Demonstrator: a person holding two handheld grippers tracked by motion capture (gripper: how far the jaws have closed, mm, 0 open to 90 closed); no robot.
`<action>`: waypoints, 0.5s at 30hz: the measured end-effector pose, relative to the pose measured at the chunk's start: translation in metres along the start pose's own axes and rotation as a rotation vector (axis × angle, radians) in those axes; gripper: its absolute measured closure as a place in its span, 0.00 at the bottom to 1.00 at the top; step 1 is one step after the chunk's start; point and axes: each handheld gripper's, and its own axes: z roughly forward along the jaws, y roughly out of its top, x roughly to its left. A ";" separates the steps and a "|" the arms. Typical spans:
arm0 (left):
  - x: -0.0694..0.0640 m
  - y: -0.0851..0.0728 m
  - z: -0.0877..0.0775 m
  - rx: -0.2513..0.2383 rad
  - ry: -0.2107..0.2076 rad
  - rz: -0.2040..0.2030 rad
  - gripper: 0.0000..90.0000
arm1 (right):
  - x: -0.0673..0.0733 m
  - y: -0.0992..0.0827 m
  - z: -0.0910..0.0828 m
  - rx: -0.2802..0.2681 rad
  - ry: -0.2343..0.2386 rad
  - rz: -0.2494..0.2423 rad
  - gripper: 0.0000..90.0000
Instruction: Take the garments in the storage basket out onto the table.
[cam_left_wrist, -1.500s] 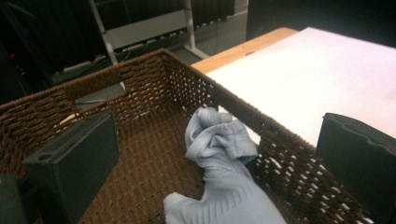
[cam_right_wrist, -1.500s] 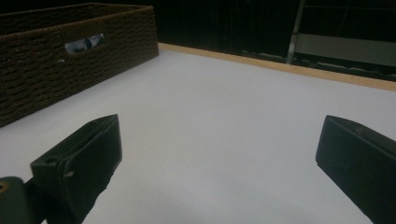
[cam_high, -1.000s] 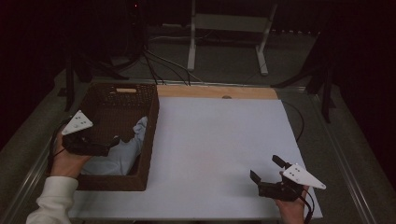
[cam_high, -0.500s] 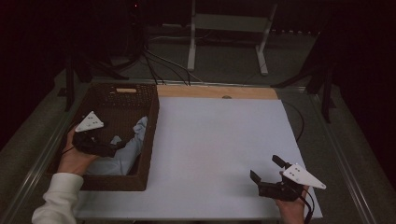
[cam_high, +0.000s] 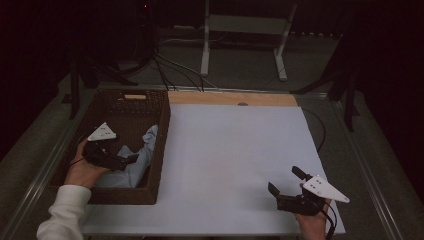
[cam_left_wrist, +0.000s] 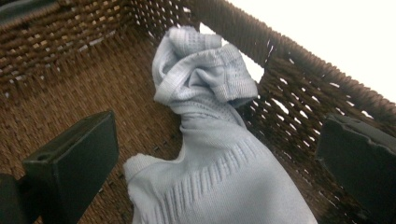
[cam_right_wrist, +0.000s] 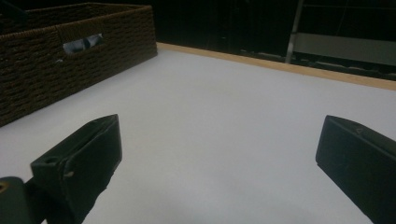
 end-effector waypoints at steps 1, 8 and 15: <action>0.000 0.000 0.001 0.006 -0.016 -0.009 0.00 | 0.000 0.000 0.000 -0.001 0.000 0.000 0.01; 0.001 -0.002 0.008 0.053 -0.056 -0.013 0.00 | 0.000 0.000 0.000 -0.002 -0.001 0.000 0.01; 0.003 -0.002 0.014 0.097 -0.110 -0.029 0.00 | 0.000 0.000 0.000 -0.003 0.000 0.000 0.01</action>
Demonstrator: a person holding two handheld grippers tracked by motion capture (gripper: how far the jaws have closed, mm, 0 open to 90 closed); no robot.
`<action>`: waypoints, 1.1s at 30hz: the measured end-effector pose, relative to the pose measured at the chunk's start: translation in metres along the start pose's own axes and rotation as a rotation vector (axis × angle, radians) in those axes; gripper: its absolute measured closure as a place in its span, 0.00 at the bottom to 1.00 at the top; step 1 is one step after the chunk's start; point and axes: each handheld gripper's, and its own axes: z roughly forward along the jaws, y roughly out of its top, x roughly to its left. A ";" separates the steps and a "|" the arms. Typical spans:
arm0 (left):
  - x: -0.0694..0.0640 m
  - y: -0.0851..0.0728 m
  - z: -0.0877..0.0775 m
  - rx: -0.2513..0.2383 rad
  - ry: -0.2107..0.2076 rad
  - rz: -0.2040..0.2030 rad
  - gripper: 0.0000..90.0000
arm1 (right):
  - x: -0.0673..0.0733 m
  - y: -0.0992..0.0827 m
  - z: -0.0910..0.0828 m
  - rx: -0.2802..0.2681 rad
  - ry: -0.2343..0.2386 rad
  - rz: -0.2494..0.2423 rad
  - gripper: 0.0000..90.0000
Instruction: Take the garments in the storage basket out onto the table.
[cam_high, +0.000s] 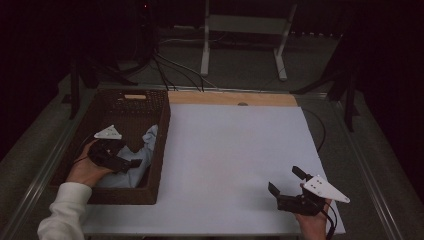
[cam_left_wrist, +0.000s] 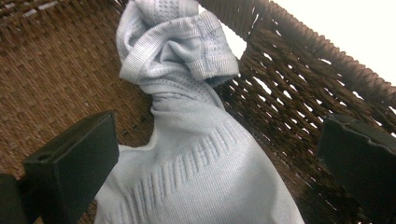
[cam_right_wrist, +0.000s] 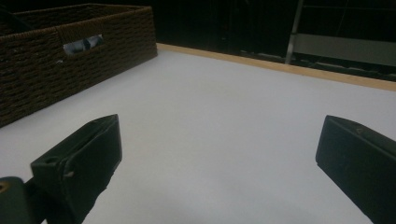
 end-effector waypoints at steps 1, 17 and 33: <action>0.000 0.000 0.001 0.001 -0.005 -0.004 0.00 | 0.000 0.000 0.000 0.000 0.000 0.001 0.01; 0.004 0.000 0.018 0.156 -0.022 -0.026 0.00 | 0.000 0.000 0.000 -0.002 0.001 0.003 0.01; 0.002 -0.002 0.030 0.342 -0.049 -0.029 0.12 | -0.001 0.000 0.000 -0.004 0.004 0.004 0.01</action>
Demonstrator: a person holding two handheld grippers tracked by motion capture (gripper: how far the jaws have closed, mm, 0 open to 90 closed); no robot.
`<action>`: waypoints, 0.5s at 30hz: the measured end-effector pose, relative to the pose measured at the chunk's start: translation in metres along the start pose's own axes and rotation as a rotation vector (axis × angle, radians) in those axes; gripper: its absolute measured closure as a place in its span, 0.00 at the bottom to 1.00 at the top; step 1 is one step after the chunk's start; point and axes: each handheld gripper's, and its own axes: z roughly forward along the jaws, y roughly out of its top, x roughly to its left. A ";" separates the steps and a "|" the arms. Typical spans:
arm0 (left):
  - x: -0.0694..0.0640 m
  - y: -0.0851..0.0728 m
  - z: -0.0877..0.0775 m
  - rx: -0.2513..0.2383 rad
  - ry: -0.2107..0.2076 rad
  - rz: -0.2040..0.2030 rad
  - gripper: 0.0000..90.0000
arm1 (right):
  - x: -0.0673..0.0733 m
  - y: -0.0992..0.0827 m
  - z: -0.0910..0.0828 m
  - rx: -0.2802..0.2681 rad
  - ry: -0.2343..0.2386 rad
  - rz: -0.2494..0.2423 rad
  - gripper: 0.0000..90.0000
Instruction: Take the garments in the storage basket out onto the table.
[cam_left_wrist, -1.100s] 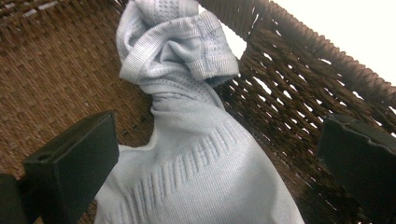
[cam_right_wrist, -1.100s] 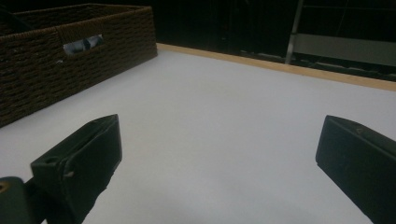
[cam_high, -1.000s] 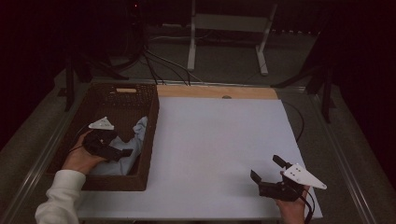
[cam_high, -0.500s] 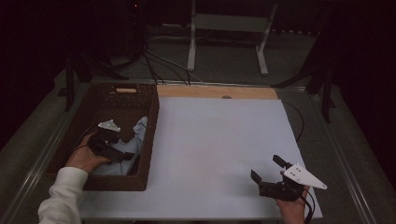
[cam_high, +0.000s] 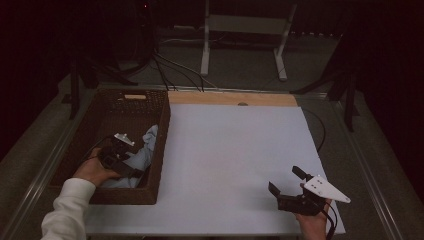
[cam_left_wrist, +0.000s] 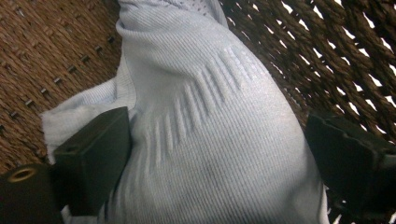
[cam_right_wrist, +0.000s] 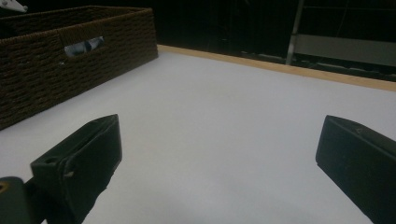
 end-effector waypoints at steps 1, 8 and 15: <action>0.000 0.000 0.000 0.005 -0.002 0.004 0.13 | 0.000 0.000 0.000 0.000 0.000 0.001 0.01; -0.002 0.003 0.003 0.079 0.014 0.011 0.18 | 0.000 0.000 0.000 0.002 0.001 0.002 0.01; 0.001 0.004 -0.001 0.095 0.054 -0.004 0.55 | 0.000 0.000 0.000 0.004 0.001 0.002 0.01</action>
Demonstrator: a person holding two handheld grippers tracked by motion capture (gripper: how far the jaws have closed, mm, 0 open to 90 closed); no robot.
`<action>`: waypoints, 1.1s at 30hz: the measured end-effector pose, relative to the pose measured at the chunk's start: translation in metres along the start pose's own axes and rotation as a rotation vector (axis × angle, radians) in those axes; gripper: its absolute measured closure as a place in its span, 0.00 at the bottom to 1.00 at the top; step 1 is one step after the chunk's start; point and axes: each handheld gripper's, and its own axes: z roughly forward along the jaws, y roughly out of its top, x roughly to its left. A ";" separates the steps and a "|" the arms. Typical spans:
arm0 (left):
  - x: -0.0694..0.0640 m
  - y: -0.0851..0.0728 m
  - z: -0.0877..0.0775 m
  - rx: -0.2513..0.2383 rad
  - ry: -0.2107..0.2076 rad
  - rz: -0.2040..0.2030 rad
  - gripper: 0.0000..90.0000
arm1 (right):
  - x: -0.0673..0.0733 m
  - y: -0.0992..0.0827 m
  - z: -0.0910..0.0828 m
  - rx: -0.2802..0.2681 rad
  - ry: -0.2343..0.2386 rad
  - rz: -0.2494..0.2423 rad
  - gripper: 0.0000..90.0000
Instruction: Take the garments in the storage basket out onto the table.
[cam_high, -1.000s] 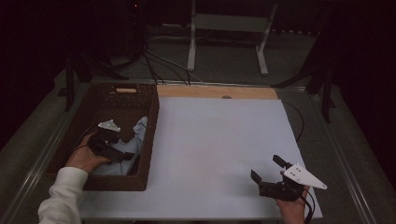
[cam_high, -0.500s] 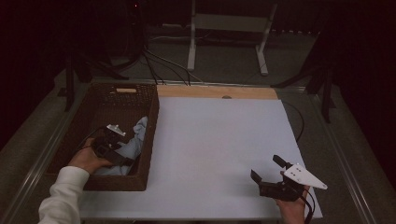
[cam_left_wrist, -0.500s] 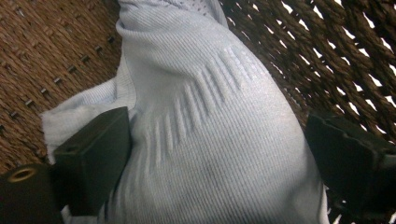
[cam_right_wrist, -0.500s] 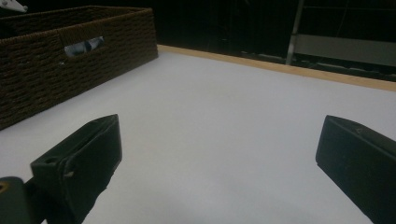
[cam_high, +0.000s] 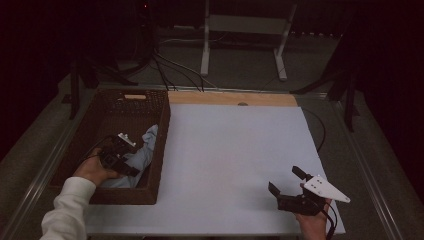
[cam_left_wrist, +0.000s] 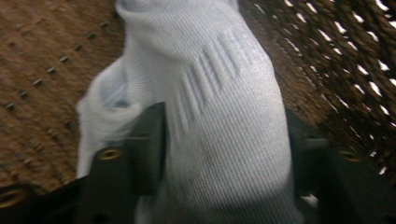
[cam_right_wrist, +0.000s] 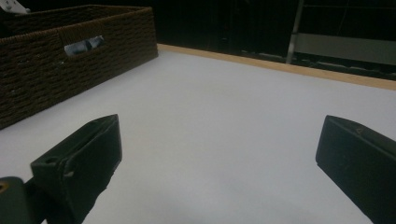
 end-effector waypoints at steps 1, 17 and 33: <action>-0.001 0.000 -0.002 -0.002 0.008 0.001 0.58 | 0.000 0.000 0.000 0.000 0.000 0.000 0.01; 0.004 -0.005 -0.021 -0.130 0.096 -0.070 0.68 | -0.001 0.000 0.000 0.006 0.002 0.011 0.01; 0.011 -0.016 -0.040 -0.280 0.152 -0.164 0.70 | -0.001 0.000 0.000 0.006 0.003 0.010 0.01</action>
